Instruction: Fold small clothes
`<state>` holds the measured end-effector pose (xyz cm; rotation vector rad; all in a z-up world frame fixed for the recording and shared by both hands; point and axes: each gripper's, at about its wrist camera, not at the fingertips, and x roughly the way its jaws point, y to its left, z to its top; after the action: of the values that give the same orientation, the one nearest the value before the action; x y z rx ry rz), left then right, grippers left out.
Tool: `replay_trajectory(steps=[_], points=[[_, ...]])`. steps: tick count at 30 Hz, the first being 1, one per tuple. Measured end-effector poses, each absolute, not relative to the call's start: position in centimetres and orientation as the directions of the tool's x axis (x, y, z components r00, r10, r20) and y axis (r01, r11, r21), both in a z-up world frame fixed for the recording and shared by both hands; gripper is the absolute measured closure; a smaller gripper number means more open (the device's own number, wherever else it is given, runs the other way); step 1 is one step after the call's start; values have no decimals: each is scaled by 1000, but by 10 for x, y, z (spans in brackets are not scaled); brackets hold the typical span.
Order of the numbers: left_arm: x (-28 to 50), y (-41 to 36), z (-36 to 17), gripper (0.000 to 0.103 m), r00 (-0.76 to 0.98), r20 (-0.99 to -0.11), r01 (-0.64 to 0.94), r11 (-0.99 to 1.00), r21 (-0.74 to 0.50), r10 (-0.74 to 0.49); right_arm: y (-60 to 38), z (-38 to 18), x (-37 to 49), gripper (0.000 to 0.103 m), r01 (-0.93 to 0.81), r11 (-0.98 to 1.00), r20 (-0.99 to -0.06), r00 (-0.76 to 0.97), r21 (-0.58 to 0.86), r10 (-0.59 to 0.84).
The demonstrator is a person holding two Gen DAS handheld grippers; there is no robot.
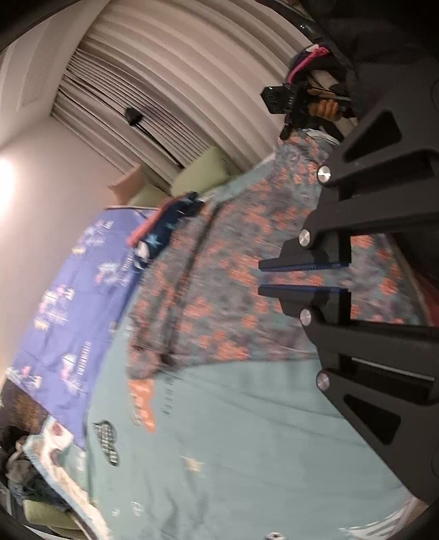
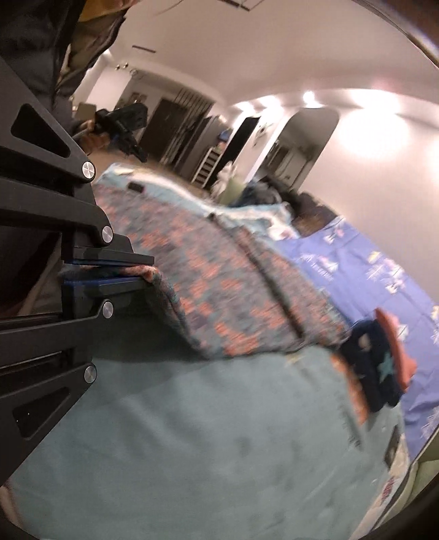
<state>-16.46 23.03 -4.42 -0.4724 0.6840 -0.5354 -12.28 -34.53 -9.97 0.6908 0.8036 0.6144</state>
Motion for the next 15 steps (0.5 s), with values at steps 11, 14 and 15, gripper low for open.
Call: replay_trajectory(steps=[11,14,15], points=[[-172,205,-118,44,380,-786,245,872,-424,-489,-335,-129,-133,96,-126,770,-662,436,626,609],[-181,200,-123,44,388,-770,285,861,-422,-506,-339,-140,-135,91,-81,789,-699,416,609,582],[-182,199,-123,44,387,-758,295,849,-438,-525,-340,-144,-135,80,-65,794,-709,410,605,574]])
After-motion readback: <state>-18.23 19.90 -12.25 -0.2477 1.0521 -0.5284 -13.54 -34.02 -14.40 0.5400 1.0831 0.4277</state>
